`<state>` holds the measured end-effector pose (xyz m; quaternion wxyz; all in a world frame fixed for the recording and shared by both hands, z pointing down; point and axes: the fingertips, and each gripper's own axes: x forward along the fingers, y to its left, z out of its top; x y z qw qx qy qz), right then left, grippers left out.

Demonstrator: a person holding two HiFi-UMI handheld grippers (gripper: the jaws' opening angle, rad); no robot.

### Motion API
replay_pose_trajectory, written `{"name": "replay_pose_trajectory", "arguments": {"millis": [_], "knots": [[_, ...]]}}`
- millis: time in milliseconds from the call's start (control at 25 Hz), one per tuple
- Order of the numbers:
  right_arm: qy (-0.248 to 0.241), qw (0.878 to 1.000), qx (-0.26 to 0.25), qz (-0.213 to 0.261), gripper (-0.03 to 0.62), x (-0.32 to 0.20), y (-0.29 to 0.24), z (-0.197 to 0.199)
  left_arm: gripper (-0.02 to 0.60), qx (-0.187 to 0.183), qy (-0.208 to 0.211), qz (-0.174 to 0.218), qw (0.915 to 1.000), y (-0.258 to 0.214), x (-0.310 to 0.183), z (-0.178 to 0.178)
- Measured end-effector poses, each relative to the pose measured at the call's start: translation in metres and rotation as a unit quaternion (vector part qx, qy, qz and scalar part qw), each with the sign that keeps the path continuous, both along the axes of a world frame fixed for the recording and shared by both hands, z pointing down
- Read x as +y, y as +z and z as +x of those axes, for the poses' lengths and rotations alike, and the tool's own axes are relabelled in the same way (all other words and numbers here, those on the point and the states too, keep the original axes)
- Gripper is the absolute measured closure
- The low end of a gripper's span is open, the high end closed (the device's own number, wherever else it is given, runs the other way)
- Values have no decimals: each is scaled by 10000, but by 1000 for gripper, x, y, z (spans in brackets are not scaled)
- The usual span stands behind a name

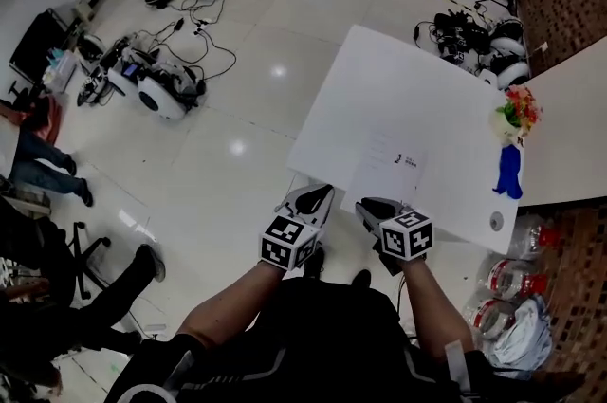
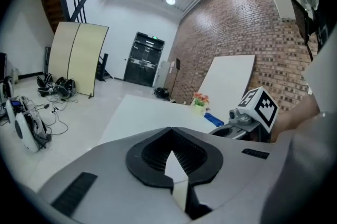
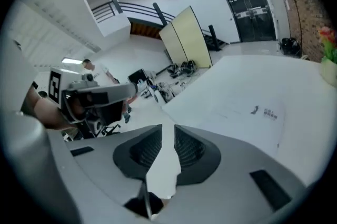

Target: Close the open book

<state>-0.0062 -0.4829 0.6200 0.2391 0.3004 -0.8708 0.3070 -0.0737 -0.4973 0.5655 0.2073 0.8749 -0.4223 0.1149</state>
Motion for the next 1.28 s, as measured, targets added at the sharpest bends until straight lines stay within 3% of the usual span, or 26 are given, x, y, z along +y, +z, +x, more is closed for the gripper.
{"name": "replay_pose_trajectory", "arguments": {"millis": [240, 520, 800, 1000, 1120, 1280], "knots": [[636, 9885, -374, 1318, 539, -11, -97, 66, 584, 208, 183, 482, 9985, -52, -9, 34], [1582, 9636, -341, 2129, 594, -7, -171, 147, 584, 467, 639, 1094, 9908, -109, -2, 87], [1731, 9517, -358, 2510, 594, 17, -197, 184, 584, 313, 950, 1229, 9874, -125, 15, 124], [1966, 9480, -248, 2489, 594, 26, -196, 211, 584, 201, 1037, 1171, 9875, -128, 28, 140], [1953, 9452, -425, 2582, 594, 35, -202, 223, 584, 81, 803, 1166, 9899, -133, 33, 143], [1892, 9481, -179, 2550, 594, 50, -197, 244, 584, -34, 598, 1237, 9905, -144, 47, 148]]}}
